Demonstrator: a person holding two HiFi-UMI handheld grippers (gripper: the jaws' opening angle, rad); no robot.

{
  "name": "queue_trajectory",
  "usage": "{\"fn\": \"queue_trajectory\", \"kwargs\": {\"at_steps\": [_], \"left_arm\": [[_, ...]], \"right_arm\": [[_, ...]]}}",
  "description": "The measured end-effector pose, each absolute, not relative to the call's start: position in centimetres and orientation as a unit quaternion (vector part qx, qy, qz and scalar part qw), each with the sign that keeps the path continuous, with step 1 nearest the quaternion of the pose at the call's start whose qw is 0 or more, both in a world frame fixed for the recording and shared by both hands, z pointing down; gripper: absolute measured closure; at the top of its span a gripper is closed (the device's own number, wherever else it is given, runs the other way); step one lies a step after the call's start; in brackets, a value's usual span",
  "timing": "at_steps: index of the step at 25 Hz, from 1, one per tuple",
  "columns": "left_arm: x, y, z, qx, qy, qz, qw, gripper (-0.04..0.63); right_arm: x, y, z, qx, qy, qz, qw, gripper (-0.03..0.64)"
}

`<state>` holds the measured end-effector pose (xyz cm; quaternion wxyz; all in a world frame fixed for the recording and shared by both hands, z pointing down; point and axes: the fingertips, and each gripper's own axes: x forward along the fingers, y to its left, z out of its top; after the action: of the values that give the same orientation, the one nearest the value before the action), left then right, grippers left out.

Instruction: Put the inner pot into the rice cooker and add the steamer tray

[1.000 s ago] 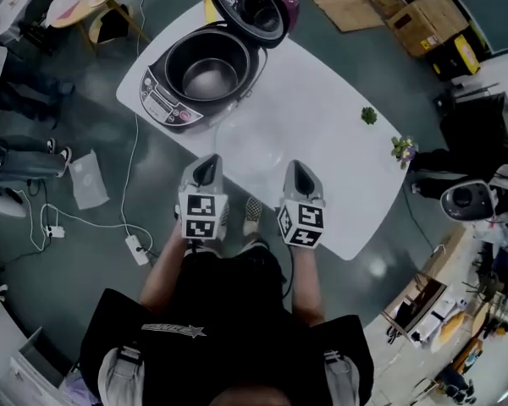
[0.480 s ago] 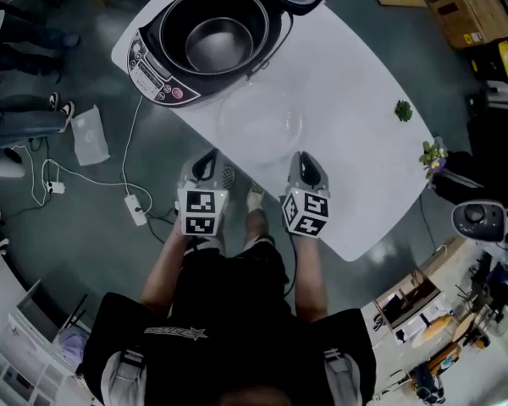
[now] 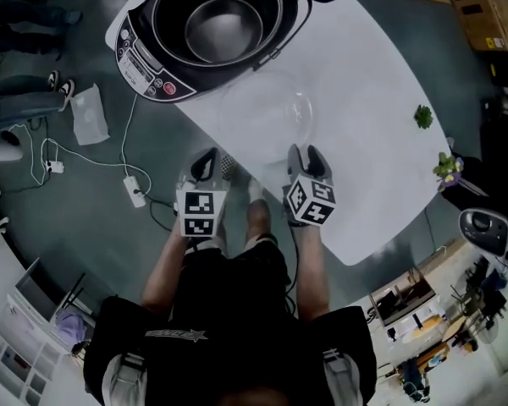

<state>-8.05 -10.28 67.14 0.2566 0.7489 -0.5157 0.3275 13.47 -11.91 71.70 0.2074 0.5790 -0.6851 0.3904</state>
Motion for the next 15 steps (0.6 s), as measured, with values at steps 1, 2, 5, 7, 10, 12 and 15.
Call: {"fn": "queue_trajectory", "kwargs": {"at_steps": [1, 2, 5, 7, 10, 12, 15], "left_arm": [[-8.1, -10.2, 67.4, 0.747, -0.517, 0.329, 0.259, 0.584], [-8.2, -10.1, 67.6, 0.745, -0.517, 0.331, 0.261, 0.584], [-8.2, -9.8, 68.2, 0.74, -0.52, 0.333, 0.266, 0.584], [-8.3, -9.6, 68.4, 0.737, -0.523, 0.333, 0.269, 0.584], [-8.7, -9.5, 68.7, 0.731, -0.528, 0.335, 0.274, 0.584], [-9.0, -9.5, 68.8, 0.728, -0.531, 0.335, 0.276, 0.584], [-9.4, -9.5, 68.9, 0.723, -0.535, 0.336, 0.279, 0.584]], "right_arm": [[13.4, -12.1, 72.0, 0.576, -0.686, 0.393, 0.208, 0.428], [13.3, -12.2, 72.3, 0.573, -0.686, 0.396, 0.208, 0.428], [13.1, -12.4, 73.1, 0.567, -0.685, 0.405, 0.215, 0.428], [13.0, -12.5, 73.6, 0.562, -0.682, 0.412, 0.222, 0.428], [12.6, -12.5, 74.2, 0.55, -0.681, 0.426, 0.228, 0.428], [12.4, -12.7, 74.4, 0.545, -0.68, 0.434, 0.23, 0.428], [12.5, -12.9, 74.6, 0.548, -0.673, 0.437, 0.236, 0.454]]}}
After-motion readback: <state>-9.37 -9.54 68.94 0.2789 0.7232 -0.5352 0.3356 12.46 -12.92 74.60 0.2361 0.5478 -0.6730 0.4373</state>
